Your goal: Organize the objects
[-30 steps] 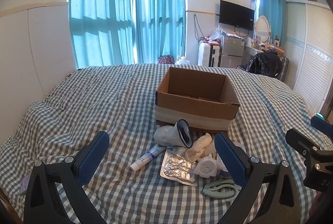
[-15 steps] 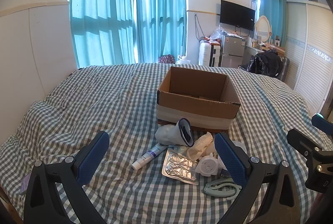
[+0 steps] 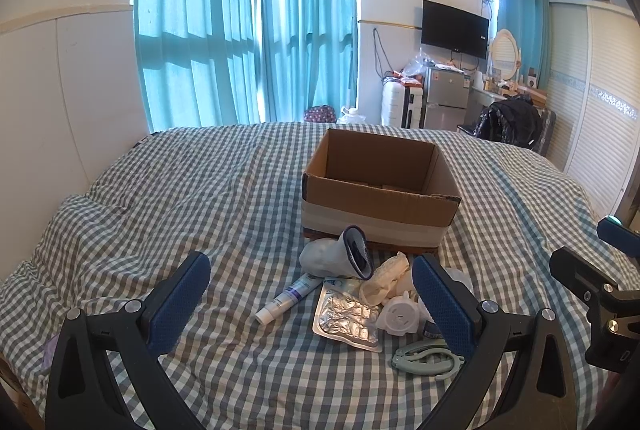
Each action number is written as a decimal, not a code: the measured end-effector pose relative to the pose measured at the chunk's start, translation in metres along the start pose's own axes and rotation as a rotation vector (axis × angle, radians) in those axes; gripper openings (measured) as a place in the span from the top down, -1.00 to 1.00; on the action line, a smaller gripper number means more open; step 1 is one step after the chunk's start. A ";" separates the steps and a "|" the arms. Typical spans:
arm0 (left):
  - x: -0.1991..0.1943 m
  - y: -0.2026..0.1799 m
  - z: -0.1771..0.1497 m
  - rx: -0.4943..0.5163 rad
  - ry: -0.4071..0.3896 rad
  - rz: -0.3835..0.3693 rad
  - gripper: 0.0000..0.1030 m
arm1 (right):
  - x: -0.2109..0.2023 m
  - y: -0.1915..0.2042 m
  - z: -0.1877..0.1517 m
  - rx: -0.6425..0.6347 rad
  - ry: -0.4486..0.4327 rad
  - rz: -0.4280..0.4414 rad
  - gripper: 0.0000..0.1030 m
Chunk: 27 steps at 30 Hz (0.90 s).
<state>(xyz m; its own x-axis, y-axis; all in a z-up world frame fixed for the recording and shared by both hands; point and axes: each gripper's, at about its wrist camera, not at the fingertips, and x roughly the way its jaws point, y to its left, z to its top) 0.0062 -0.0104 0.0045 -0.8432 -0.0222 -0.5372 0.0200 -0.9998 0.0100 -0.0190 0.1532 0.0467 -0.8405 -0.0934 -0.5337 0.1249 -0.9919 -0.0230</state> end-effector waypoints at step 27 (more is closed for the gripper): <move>0.047 0.008 -0.031 0.006 0.143 0.026 -1.00 | 0.045 -0.004 -0.022 -0.018 0.132 0.021 -0.93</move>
<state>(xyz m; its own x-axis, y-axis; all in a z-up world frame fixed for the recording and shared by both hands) -0.0166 -0.0195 -0.0471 -0.7569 -0.0479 -0.6517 0.0373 -0.9989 0.0301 -0.0455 0.1545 0.0044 -0.7613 -0.1009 -0.6405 0.1519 -0.9881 -0.0248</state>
